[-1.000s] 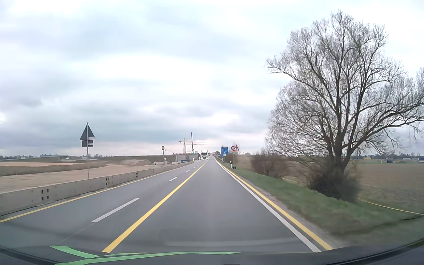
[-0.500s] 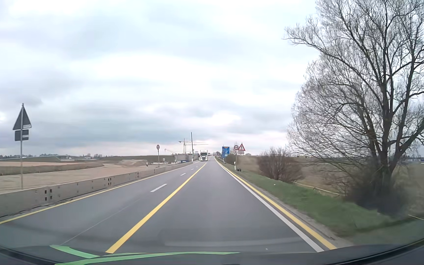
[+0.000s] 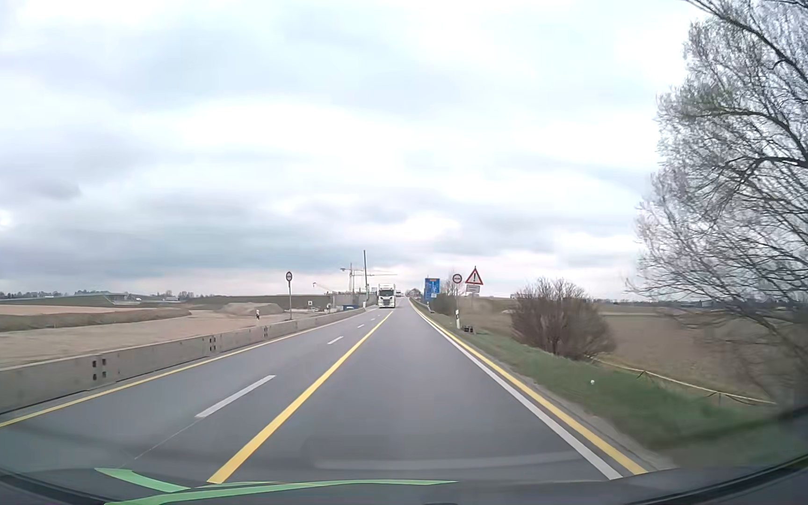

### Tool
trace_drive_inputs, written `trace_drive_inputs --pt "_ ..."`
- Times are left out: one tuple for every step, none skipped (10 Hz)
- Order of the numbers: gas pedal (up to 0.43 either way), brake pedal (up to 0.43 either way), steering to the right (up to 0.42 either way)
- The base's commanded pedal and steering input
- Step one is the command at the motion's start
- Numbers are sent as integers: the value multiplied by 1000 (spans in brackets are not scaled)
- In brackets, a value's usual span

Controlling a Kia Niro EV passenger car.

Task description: Follow the waypoints while adhering to traffic rules and regulations

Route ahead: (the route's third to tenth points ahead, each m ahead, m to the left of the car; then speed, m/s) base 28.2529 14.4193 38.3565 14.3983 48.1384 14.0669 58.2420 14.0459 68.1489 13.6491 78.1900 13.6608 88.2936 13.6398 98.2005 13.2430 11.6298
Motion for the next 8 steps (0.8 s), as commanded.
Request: trace_drive_inputs --pt "87 0 8" --pt "87 0 7" --pt "87 0 8" --pt "87 0 8" --pt "87 0 8" --pt "87 0 8" --pt "87 0 8" --pt "87 0 8"
